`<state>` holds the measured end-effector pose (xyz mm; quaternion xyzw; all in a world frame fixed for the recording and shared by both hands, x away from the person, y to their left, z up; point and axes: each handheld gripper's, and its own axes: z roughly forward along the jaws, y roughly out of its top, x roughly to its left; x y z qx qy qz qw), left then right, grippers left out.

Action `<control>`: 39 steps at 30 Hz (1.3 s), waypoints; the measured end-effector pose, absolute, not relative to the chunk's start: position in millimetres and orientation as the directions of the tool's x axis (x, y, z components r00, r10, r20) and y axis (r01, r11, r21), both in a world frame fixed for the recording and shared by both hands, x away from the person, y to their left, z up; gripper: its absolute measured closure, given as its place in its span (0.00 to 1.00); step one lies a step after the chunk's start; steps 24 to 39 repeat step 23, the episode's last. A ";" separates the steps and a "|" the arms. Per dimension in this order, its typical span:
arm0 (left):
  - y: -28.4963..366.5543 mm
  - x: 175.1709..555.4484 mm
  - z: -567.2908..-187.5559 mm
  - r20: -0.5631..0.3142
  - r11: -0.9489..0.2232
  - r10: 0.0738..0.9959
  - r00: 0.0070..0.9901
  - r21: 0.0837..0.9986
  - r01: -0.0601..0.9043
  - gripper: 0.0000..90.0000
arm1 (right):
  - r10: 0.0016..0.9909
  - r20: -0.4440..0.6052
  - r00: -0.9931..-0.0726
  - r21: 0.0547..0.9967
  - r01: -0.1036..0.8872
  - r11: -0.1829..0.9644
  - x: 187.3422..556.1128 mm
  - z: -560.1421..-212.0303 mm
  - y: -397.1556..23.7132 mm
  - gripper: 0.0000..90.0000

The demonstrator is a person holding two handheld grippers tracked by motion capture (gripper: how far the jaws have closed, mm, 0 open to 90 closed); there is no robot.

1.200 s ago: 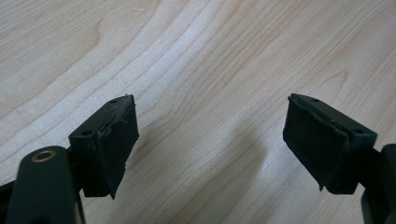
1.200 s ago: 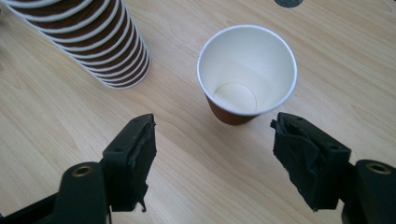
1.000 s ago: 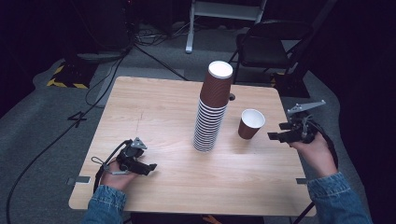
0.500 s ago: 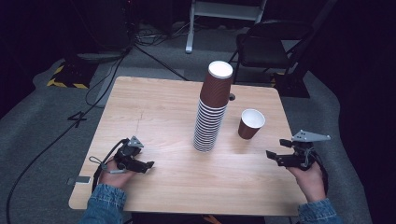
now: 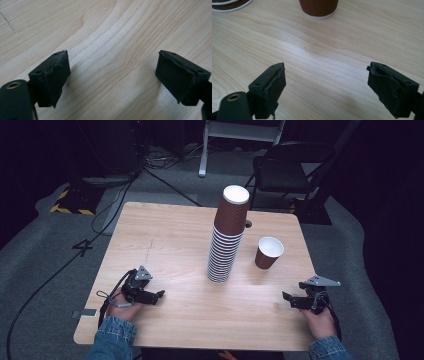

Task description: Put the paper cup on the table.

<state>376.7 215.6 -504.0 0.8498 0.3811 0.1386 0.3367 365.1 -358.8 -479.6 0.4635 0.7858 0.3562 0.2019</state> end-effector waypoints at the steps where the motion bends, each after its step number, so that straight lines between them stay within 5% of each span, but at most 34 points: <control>1: 215.6 377.6 -504.6 -0.020 -0.484 0.739 0.674 0.679 0.551 0.11 | 0.872 0.010 -0.489 0.750 0.580 0.317 364.8 -480.6 -358.7 0.17; 14: 214.4 379.0 -504.5 -0.016 -0.487 0.741 0.671 0.675 0.554 0.09 | 0.868 -0.010 -0.497 0.716 0.602 0.353 365.6 -505.7 -344.5 0.02; 39: 213.7 378.8 -504.8 -0.019 -0.478 0.749 0.662 0.677 0.560 0.08 | 0.868 -0.010 -0.497 0.715 0.603 0.354 365.5 -505.7 -344.5 0.02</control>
